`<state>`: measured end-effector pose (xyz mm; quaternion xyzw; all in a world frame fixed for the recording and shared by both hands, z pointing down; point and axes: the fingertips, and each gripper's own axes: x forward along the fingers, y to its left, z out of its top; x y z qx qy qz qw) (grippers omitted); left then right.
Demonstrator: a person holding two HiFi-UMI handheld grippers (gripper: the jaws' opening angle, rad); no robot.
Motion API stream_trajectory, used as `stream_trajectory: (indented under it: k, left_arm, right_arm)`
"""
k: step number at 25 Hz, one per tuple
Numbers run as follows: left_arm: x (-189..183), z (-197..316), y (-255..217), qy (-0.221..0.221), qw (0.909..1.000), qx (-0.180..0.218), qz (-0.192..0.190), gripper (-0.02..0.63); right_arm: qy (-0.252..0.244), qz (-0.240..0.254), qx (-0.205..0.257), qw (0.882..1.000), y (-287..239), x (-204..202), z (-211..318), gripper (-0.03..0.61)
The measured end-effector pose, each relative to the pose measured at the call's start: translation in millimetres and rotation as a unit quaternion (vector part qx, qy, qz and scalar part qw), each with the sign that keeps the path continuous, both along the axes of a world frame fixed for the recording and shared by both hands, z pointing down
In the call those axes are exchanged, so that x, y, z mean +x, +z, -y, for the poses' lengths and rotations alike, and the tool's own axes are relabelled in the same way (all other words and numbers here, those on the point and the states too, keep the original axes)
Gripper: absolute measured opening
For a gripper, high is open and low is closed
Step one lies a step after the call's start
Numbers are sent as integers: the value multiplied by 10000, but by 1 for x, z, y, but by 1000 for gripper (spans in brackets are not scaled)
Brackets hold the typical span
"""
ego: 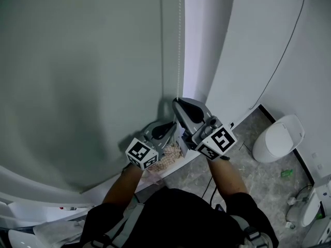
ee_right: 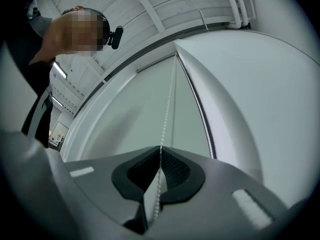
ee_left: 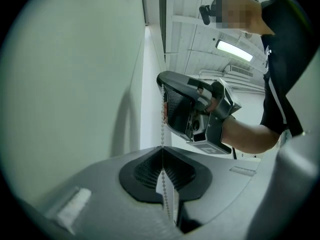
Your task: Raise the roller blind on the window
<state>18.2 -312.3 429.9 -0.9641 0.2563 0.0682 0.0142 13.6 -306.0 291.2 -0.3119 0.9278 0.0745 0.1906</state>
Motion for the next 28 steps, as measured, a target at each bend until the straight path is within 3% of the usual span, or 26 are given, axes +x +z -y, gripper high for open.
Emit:
stream_trajectory:
  k: [4,7,12,15,16,18,20,24,28]
  left_arm:
    - [-4,-10,47,-63,9987,-478,188,6]
    - [-7,-18,91,-147,9949,-868,484,6]
    - [-16,-37,175,-111,9798,-1694,1055,6]
    - [-18,-49,190,42,9773,-1786,1142,9]
    - [-18,-51,188,91,9781,-1728,1156,13]
    - [-21,-50,175,168,9816,-1586,1054,102]
    - [-28,-46,149,172,9865,-1478,686,128]
    - [-42,-30,65,196,9944,-1017,-195,140]
    - [-39,-8,-39,388,9969,-254,-642,140]
  right_arm:
    - [-133,-12,-296,9995,39,-8,-9,12]
    - [-152,-331,-615,9974,87,-15,-14,12]
    - [-144,-1034,-1254,9866,180,-23,-16,12]
    - [-179,-1094,-1439,9834,200,-20,-18,11]
    - [-175,-1127,-1425,9832,200,-19,-18,11]
    - [-149,-1210,-1359,9832,197,-18,-17,11]
    - [-131,-1192,-1362,9834,196,-16,-18,11]
    - [-151,-912,-1547,9836,196,-9,-18,11]
    - [-143,-897,-1586,9832,198,-10,-16,11]
